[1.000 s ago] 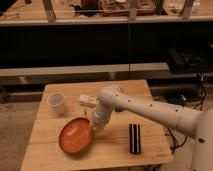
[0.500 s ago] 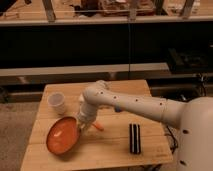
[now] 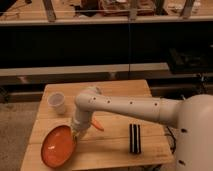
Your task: Drag the ceramic bowl in a circle
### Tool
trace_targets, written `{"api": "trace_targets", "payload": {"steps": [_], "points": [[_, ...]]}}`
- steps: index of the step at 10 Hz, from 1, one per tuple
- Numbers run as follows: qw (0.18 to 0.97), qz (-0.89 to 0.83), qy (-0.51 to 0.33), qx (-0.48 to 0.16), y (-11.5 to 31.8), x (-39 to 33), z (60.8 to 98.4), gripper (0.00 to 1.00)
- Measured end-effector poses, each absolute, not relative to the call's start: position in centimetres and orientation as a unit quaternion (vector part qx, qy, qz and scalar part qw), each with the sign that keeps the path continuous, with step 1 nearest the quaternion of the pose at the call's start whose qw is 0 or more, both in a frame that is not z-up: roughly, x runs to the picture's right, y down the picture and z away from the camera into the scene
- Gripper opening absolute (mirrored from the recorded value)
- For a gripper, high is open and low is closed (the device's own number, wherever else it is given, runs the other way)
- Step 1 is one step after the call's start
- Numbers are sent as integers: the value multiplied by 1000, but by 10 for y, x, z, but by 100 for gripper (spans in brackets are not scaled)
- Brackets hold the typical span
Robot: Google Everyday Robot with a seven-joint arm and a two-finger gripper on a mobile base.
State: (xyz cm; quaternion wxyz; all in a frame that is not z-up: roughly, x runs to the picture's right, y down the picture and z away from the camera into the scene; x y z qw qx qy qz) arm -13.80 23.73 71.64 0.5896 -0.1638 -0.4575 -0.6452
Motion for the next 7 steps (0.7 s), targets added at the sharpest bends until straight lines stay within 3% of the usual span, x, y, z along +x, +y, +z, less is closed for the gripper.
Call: {"api": "trace_targets", "payload": {"steps": [7], "points": [[647,-587,-424,-237,264,-25,751,0]]}}
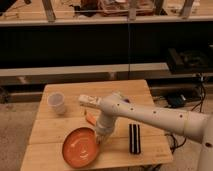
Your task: Drag the ceramic bowl in a circle
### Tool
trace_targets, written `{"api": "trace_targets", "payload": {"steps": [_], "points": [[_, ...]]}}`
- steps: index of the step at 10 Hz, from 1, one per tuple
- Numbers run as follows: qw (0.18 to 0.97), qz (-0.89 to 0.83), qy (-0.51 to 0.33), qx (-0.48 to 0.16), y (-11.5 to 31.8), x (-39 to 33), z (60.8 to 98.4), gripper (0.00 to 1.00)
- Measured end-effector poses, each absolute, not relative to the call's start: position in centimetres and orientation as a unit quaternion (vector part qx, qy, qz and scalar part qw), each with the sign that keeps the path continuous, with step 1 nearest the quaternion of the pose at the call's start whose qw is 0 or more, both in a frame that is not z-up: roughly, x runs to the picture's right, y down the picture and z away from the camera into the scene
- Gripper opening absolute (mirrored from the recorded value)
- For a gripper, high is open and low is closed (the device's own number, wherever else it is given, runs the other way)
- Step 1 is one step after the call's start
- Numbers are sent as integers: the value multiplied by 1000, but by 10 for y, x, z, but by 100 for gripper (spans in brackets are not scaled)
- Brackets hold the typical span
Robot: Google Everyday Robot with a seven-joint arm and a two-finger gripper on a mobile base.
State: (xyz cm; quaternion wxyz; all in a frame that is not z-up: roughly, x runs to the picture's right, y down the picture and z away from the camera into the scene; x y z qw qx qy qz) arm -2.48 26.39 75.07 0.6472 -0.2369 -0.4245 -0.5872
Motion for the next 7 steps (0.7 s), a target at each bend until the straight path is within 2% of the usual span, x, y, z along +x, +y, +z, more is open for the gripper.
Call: {"api": "trace_targets", "payload": {"steps": [3,7], "points": [[671,-564,-415,-245,241,-28,768,0],[668,-573,-418,-225,217,-76,771,0]]}}
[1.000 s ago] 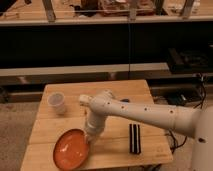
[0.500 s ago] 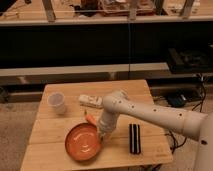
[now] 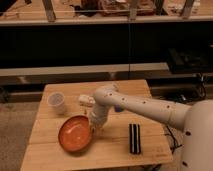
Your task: Drag the ceramic bowl in a circle
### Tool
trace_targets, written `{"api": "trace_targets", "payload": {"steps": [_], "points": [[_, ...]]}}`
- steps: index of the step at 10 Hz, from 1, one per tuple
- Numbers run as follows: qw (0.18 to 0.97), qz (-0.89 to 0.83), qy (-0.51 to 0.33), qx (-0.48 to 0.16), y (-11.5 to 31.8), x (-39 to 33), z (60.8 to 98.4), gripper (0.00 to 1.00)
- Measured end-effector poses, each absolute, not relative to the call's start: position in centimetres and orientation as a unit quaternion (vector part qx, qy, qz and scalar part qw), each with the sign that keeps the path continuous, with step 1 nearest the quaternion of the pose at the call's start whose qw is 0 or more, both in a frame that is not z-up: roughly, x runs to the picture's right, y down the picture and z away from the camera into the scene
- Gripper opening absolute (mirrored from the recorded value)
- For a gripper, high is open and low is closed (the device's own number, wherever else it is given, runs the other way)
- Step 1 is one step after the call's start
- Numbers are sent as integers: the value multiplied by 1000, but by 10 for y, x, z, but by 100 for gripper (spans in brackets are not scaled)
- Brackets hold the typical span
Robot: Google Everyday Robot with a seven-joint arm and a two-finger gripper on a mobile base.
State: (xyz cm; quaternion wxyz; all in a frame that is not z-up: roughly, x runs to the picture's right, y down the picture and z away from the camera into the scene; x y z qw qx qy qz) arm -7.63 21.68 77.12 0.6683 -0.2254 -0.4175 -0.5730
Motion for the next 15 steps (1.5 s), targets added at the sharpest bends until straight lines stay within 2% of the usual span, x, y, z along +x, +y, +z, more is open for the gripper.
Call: {"api": "trace_targets", "payload": {"steps": [3,7,11,15], "points": [[624,-617,-433,-205,232,-117,753,0],[570,-662,-446,-196,270,-100,718,0],[594,-635,-438,-226,281,-46,729,0],[616,-603,-442,-248,263,-25,752,0]]}}
